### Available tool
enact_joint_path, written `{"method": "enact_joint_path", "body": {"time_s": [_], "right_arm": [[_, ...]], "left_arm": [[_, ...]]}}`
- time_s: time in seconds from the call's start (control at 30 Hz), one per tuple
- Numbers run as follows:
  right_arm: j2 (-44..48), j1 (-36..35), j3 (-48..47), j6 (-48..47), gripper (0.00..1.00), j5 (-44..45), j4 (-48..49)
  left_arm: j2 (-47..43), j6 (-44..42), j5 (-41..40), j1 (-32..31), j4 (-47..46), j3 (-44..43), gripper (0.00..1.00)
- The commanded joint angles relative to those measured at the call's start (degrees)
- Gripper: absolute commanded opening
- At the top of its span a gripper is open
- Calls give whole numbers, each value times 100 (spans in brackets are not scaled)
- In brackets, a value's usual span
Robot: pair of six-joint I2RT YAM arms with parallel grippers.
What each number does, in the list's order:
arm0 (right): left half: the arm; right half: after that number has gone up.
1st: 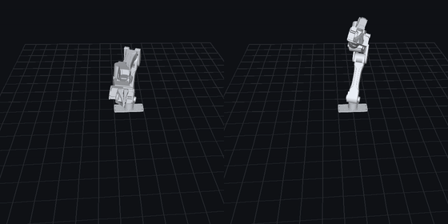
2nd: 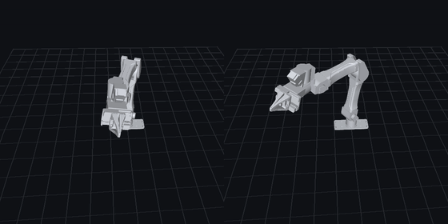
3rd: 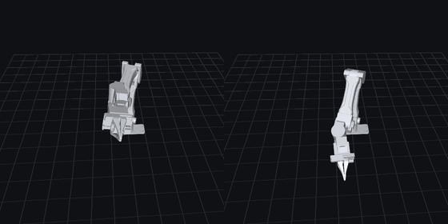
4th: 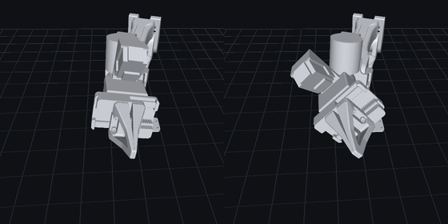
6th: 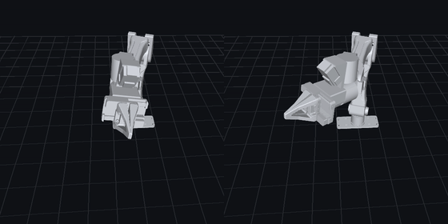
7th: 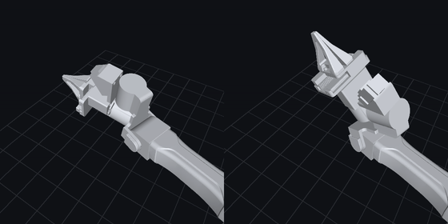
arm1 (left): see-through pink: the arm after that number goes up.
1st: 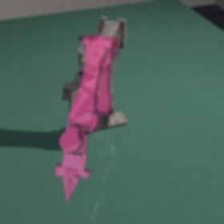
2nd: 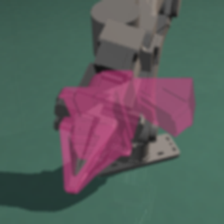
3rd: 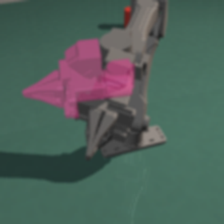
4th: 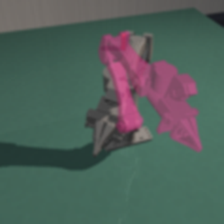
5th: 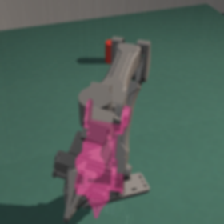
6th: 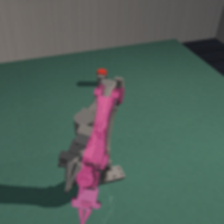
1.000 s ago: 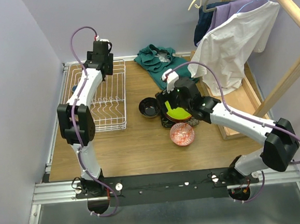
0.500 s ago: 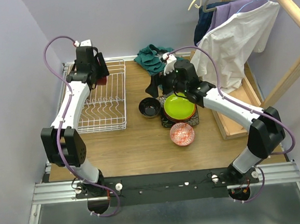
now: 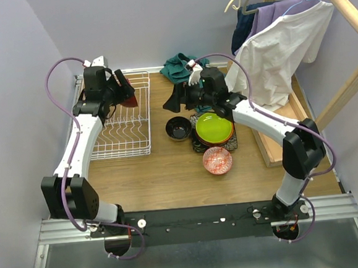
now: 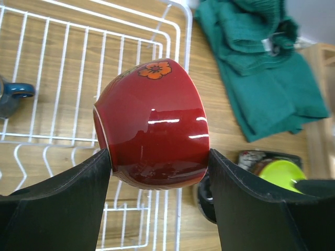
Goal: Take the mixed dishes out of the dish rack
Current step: Place the bowl at the center of the board.
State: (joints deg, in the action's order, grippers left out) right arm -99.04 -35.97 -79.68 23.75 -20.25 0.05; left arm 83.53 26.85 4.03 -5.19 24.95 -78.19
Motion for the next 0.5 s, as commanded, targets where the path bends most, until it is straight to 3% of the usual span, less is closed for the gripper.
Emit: {"method": "enact_joint_path", "body": {"time_s": [0.0,0.47], "right_arm": [[-290,89,-346,559,99,-322,276],[-1152,301,-873,1545,96,-1349,847]], "left_arm": [[-644,373,694,53,-746,190,37],[-1558,1348,2004,44,-1818,1350,37]]}}
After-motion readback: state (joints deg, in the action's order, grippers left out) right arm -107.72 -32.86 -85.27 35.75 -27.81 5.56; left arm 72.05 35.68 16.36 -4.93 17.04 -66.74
